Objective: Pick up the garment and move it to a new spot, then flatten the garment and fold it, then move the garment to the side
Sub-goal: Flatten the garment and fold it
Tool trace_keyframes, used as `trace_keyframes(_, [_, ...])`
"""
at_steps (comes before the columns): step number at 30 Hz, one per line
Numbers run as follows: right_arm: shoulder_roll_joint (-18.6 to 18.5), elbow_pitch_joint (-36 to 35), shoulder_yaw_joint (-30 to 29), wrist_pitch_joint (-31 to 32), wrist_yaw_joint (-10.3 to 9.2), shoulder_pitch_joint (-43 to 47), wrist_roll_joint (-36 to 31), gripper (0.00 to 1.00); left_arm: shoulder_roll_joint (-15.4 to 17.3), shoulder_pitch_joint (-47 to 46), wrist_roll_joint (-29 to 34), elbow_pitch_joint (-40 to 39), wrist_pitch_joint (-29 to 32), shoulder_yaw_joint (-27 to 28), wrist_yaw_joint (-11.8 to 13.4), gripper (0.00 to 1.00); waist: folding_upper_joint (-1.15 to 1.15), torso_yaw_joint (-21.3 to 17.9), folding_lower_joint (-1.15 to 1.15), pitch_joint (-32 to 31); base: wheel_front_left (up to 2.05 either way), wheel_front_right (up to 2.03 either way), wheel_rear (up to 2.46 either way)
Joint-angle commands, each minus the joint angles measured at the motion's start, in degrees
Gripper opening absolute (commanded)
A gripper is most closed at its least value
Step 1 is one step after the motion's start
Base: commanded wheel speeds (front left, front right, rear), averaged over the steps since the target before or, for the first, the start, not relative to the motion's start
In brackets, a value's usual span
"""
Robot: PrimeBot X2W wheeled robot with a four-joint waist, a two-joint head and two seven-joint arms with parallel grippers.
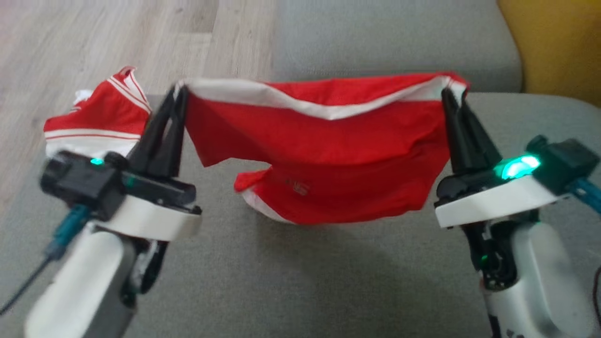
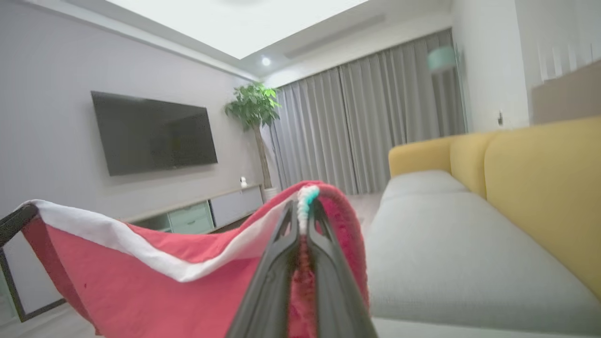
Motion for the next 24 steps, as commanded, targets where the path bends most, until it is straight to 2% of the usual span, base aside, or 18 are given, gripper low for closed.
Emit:
trace_keyframes(1, [-0.18, -3.13, 1.42, 0.23, -0.04, -2.24, -0.04, 0.0, 2.33, -4.02, 0.54, -2.95, 0.68, 3.39, 0.44, 0.0, 0.0, -0.45, 0.0, -0.68, 0.0, 0.0, 0.0])
trace_keyframes(8, [-0.18, -15.45, 0.44, 4.1, -0.04, -2.17, -0.74, 0.0, 7.45, -8.66, 2.18, -16.66, 9.44, 5.51, 1.54, 0.0, 0.0, -1.81, 0.0, -2.4, 0.0, 0.0, 0.0])
trace_keyframes(13, [-0.18, -18.2, -0.9, 7.48, -0.04, -2.4, -1.64, 0.0, 9.26, -11.61, 1.49, -18.54, 14.47, 5.53, 0.63, 0.0, 0.0, -2.6, 0.0, -1.09, 0.0, 0.0, 0.0])
trace_keyframes(15, [-0.18, -16.92, -1.11, 8.22, -0.04, -2.93, -0.31, 0.0, 8.98, -12.29, 0.21, -16.99, 15.44, 5.3, 0.07, 0.0, 0.0, -2.76, 0.0, 0.27, 0.0, 0.0, 0.0])
trace_keyframes(19, [-0.18, -9.27, -0.62, 9.2, -0.04, -6.97, -0.24, 0.0, 7.31, -13.92, -4.02, -10.24, 16.03, 5.37, -1.51, 0.0, 0.0, -3.19, 0.0, 5.32, 0.0, 0.0, 0.0])
trace_keyframes(24, [-0.41, 1.29, -0.17, 7.41, -0.04, -19.62, -2.85, 0.0, 7.17, -22.25, -4.19, -1.77, 15.13, 5.69, -4.98, 0.0, 0.0, -3.53, 0.0, 14.26, 0.0, 0.0, 0.0])
